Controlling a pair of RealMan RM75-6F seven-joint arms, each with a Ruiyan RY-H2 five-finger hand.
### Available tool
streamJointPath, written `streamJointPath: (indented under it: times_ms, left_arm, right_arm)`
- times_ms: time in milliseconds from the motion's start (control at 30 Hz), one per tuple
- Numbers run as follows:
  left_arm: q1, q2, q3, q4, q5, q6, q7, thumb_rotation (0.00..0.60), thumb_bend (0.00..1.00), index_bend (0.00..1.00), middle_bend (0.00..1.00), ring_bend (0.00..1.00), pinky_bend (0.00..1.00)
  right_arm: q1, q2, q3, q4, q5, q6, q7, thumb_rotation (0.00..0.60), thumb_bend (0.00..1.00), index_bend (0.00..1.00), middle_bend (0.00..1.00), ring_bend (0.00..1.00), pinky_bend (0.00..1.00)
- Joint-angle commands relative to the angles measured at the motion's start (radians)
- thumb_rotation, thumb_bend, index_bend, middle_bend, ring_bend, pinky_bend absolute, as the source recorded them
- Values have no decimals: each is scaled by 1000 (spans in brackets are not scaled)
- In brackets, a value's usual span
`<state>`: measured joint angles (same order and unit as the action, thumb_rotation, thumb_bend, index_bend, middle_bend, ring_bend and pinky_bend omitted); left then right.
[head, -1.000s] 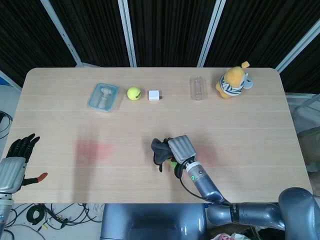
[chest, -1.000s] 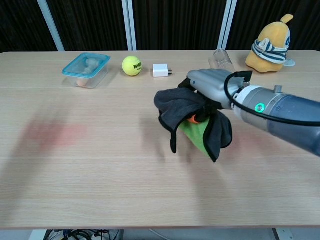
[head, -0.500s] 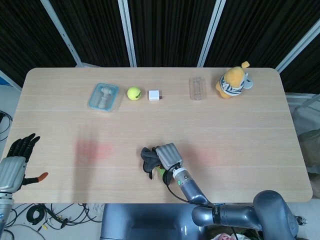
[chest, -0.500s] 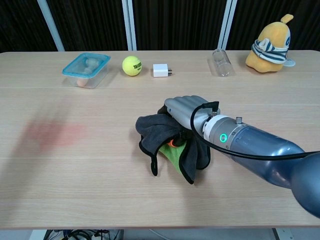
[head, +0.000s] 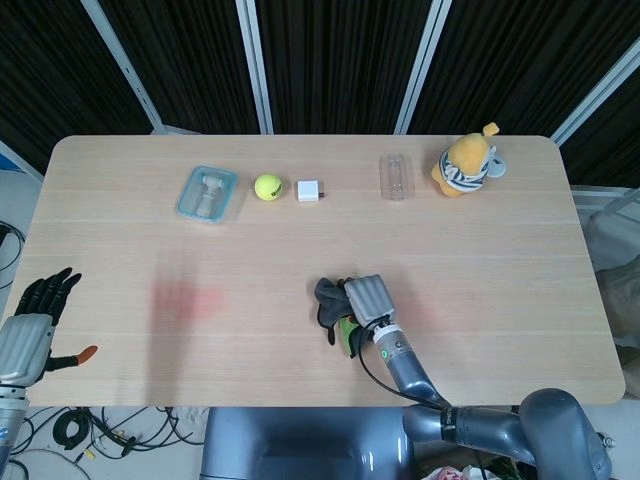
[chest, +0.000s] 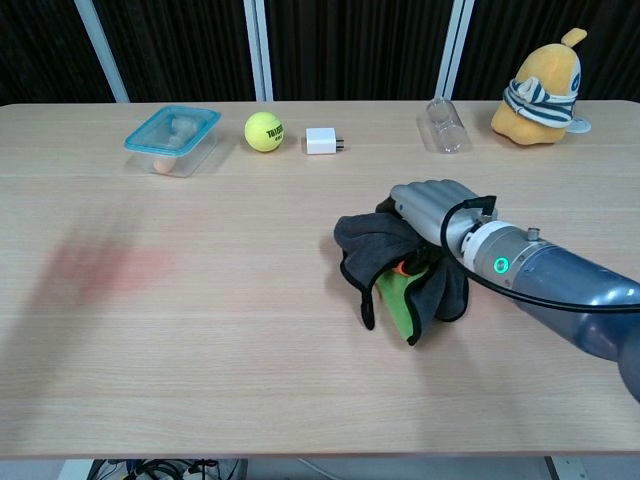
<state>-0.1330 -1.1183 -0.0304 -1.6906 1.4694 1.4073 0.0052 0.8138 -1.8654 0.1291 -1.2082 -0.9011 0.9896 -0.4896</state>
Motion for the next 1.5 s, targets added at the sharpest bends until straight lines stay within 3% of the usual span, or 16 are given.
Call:
streamJointPath:
  times_ms: [33, 367, 967, 1500]
  left_arm:
    - [0, -1, -1, 0, 0, 1, 2, 600, 10, 0, 0, 0, 0]
    - [0, -5, 1, -6, 0, 2, 17, 600, 11, 0, 0, 0, 0]
    - [-3, -2, -2, -4, -6, -4, 12, 600, 11, 0, 0, 0, 0]
    - [-1, 3, 3, -14, -2, -5, 12, 600, 11, 0, 0, 0, 0]
  right_arm:
    - [-22, 25, 1, 12, 3, 6, 10, 600, 494, 758, 705, 739, 852]
    - [-74, 63, -3, 13, 8, -2, 34, 600, 494, 758, 705, 739, 852]
    - [-12, -126, 26, -16, -111, -76, 79, 600, 494, 758, 705, 737, 851]
    - [-62, -70, 83, 115, 4, -66, 27, 600, 494, 758, 704, 736, 845]
